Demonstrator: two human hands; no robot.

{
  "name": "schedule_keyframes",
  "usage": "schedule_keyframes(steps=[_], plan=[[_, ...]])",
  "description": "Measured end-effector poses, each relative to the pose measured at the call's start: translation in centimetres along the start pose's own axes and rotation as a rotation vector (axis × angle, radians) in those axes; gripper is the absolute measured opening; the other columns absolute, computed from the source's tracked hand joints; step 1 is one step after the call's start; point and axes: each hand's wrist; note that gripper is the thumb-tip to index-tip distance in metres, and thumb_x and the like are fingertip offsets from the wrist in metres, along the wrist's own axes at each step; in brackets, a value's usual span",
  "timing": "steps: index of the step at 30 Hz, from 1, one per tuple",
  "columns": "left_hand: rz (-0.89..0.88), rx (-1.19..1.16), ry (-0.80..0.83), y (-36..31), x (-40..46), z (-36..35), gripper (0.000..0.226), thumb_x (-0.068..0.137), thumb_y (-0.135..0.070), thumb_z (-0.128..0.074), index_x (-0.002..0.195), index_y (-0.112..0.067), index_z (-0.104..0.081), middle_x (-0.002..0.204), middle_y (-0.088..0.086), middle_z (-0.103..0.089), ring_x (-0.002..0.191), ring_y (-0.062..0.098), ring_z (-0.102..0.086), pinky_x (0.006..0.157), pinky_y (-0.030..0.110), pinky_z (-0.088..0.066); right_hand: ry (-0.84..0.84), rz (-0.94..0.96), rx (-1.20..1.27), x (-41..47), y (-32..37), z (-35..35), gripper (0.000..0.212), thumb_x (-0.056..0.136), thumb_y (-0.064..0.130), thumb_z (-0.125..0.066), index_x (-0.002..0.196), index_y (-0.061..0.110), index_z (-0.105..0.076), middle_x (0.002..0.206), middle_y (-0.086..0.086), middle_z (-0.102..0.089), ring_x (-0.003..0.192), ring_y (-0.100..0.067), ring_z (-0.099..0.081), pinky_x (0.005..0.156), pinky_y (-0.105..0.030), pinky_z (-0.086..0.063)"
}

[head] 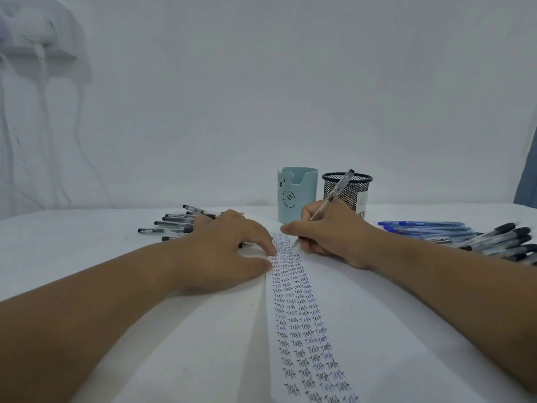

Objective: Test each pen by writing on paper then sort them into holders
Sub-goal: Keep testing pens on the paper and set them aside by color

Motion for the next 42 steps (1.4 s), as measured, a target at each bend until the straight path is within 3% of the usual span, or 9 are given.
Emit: schedule_keyframes(steps=[3,8,12,19,22,31,35,39,42], plan=[[0.053,-0.029,0.021,-0.12,0.05,0.05,0.045,0.062,-0.080,-0.042,0.102,-0.068,-0.059,0.123,-0.024,-0.054,0.130,0.012,-0.039,0.117,0.041,-0.022,-0.054,0.065,-0.179,0.11,-0.23,-0.21,0.036,0.078,0.020,-0.083,0.058,0.015,-0.053,0.052,-0.005,-0.061,0.046,-0.015,-0.050,0.054,-0.024,-0.044],[-0.008,0.075,0.048,-0.73,-0.11,0.29,0.065,0.056,-0.089,-0.039,0.107,-0.055,-0.062,0.124,-0.031,-0.055,0.127,-0.009,-0.038,0.118,0.037,-0.015,-0.036,0.056,-0.223,-0.11,-0.10,-0.26,0.034,0.079,0.011,-0.077,0.057,0.016,-0.051,0.051,-0.004,-0.062,0.047,-0.012,-0.051,0.050,-0.018,-0.041],[0.014,0.016,0.061,-0.67,-0.16,0.36,0.046,0.072,-0.078,-0.059,0.109,-0.052,-0.064,0.124,-0.031,-0.056,0.124,-0.003,-0.046,0.119,0.039,-0.024,-0.031,0.042,-0.249,-0.18,-0.07,-0.35,0.034,0.078,0.009,-0.071,0.054,0.017,-0.048,0.051,-0.004,-0.061,0.052,-0.017,-0.048,0.052,-0.024,-0.037],[0.041,-0.095,0.058,-0.13,0.02,-0.39,0.059,0.053,-0.087,-0.048,0.105,-0.061,-0.058,0.124,-0.034,-0.056,0.128,0.005,-0.046,0.117,0.038,-0.032,-0.019,0.061,-0.280,-0.14,-0.10,-0.41,0.030,0.079,0.008,-0.069,0.056,0.015,-0.050,0.052,-0.004,-0.063,0.055,-0.018,-0.051,0.056,-0.025,-0.040],[0.047,-0.095,0.047,-0.19,0.01,-0.43,0.061,0.052,-0.086,-0.048,0.106,-0.060,-0.058,0.124,-0.034,-0.056,0.129,0.003,-0.045,0.118,0.037,-0.030,-0.002,0.074,-0.287,-0.22,0.08,-0.40,0.030,0.078,0.005,-0.068,0.056,0.013,-0.050,0.053,-0.005,-0.063,0.051,-0.014,-0.051,0.050,-0.018,-0.041],[0.044,-0.078,0.035,-0.21,-0.01,-0.36,0.060,0.055,-0.084,-0.049,0.108,-0.058,-0.058,0.122,-0.034,-0.058,0.126,-0.004,-0.046,0.119,0.035,-0.029,0.012,0.094,-0.294,-0.13,-0.15,-0.32,0.028,0.080,0.008,-0.069,0.058,0.013,-0.051,0.053,-0.003,-0.063,0.051,-0.011,-0.050,0.051,-0.020,-0.040],[0.042,-0.058,0.035,-0.36,-0.07,-0.21,0.033,0.080,-0.066,-0.067,0.108,-0.050,-0.063,0.124,-0.033,-0.057,0.126,-0.004,-0.045,0.120,0.037,-0.026,-0.010,0.114,-0.334,-0.15,-0.03,-0.32,0.024,0.077,0.007,-0.067,0.059,0.012,-0.052,0.053,-0.003,-0.061,0.051,-0.010,-0.048,0.052,-0.021,-0.040],[0.063,-0.060,0.049,-0.48,-0.19,-0.17,0.045,0.069,-0.076,-0.061,0.108,-0.054,-0.060,0.124,-0.034,-0.056,0.127,-0.003,-0.045,0.120,0.037,-0.026,-0.017,0.104,-0.304,-0.06,-0.40,-0.23,0.031,0.079,0.008,-0.068,0.056,0.015,-0.048,0.052,-0.004,-0.061,0.053,-0.014,-0.051,0.054,-0.023,-0.040],[0.058,-0.066,0.055,-0.42,-0.28,-0.18,0.034,0.079,-0.068,-0.064,0.108,-0.051,-0.062,0.124,-0.033,-0.056,0.128,-0.003,-0.044,0.120,0.037,-0.025,-0.005,0.118,-0.321,-0.07,-0.26,-0.25,0.032,0.078,0.006,-0.067,0.056,0.016,-0.047,0.054,-0.005,-0.061,0.052,-0.013,-0.052,0.052,-0.020,-0.041]])
Point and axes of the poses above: each hand's wrist, its own x-axis towards the middle knuckle, its own z-axis out of the back of the hand, y = z × x
